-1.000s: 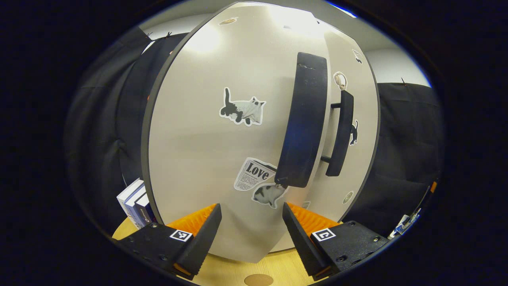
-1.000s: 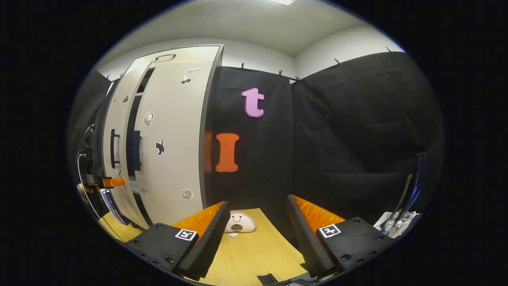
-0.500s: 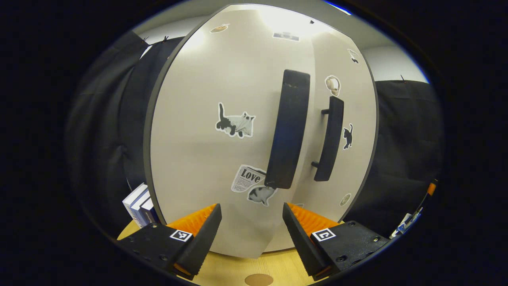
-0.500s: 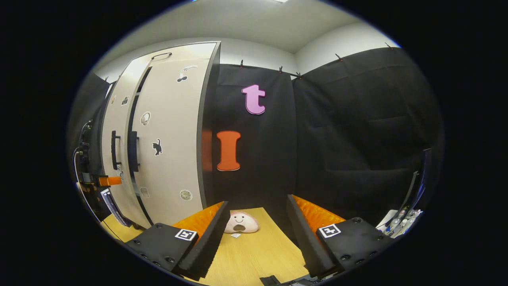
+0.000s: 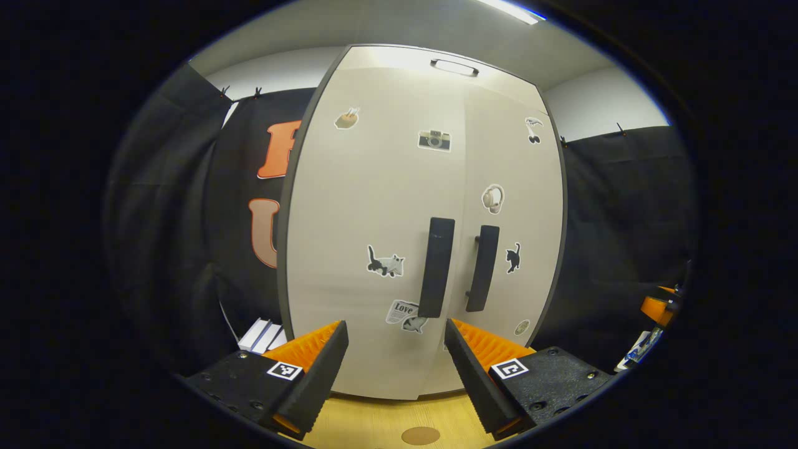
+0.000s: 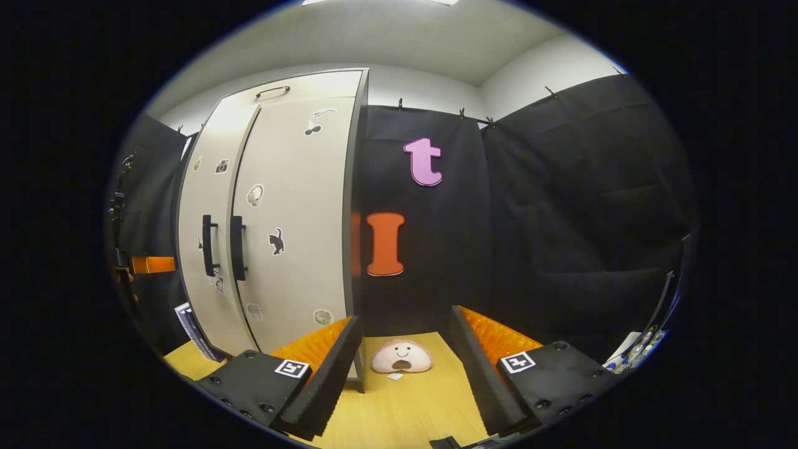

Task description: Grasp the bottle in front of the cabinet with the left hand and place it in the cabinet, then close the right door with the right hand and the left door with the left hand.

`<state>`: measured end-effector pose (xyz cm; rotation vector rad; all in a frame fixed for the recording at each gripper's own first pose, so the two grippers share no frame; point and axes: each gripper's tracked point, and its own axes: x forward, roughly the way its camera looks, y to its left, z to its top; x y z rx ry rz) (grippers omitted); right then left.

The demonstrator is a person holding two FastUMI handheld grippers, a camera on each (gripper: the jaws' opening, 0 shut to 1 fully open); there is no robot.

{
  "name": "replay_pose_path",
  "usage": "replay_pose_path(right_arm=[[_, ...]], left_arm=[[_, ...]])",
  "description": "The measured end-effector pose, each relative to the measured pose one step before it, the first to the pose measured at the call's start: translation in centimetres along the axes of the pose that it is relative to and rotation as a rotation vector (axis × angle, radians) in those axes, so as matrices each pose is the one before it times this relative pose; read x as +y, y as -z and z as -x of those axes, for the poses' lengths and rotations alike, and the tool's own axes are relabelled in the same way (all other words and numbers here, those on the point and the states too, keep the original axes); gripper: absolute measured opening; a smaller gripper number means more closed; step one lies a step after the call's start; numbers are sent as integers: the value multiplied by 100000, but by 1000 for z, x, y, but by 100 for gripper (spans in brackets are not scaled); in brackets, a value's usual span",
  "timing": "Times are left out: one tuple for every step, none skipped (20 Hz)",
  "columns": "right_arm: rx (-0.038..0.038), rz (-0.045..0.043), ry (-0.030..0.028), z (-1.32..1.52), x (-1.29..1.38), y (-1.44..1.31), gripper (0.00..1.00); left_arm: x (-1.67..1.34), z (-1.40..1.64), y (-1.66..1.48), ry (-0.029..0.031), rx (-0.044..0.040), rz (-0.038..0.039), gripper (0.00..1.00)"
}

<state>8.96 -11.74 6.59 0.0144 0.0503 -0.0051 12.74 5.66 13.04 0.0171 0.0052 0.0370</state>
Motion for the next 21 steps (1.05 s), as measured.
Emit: replay_pose_path(right_arm=[[-289,-263,-1009,-24,756,-137,95],[-320,-103,-1037,-26,646,-75,95],[-240,76,-710,43,525,-112,95],[-98,285,-557,-29,516,-65,95],[-84,321,-554,17,582,-28,95],[-329,106,-649,74,604,-140,95],[-420,91,-492,33,580,-106,95],[-190,-32,-395,85,543,-37,95],[-24,-171,-587,264,601,7,95],[-92,-142,-444,162,452,-43,95],[-212,79,-245,362,337,-90,95],[-338,157,236,289,143,-99,95],[-521,-9,376,314,-24,-161,95],[-521,-199,519,311,-33,-130,95],[-582,-342,336,222,-33,-128,95],[-621,-405,309,176,-107,-117,95],[-710,-345,471,155,-198,-119,95],[-160,-334,737,72,-243,109,95],[535,-444,383,61,-133,152,95],[473,-438,-141,-22,73,130,95],[109,-133,-392,-86,73,-38,95]], left_arm=[[686,1017,-612,-1881,-560,1360,94],[808,1178,-664,-2112,-519,1790,94],[601,1075,-737,-1163,-1020,1466,95],[461,887,-430,206,-219,-11,95],[626,687,-388,-612,-474,-1055,95],[870,482,-559,-1536,-1348,-1395,95],[917,404,-348,-1879,-1021,-1254,95],[815,228,-61,-1656,-569,-610,95],[553,259,32,-1113,-348,108,95],[375,131,4,-566,-158,438,94],[212,72,-30,112,-219,308,94],[49,88,37,306,-56,137,94],[8,-19,-2,360,-208,75,94],[40,13,-39,272,-179,40,94],[-104,63,-102,563,-248,-109,94],[-22,-121,-192,220,-148,-353,94],[92,11,-48,-178,-500,-582,94],[8,-35,-148,-191,-424,-845,94],[-31,-27,-75,-154,-207,-767,94],[-90,-39,-112,349,-250,-285,94],[-110,-17,-46,586,-152,197,94]])
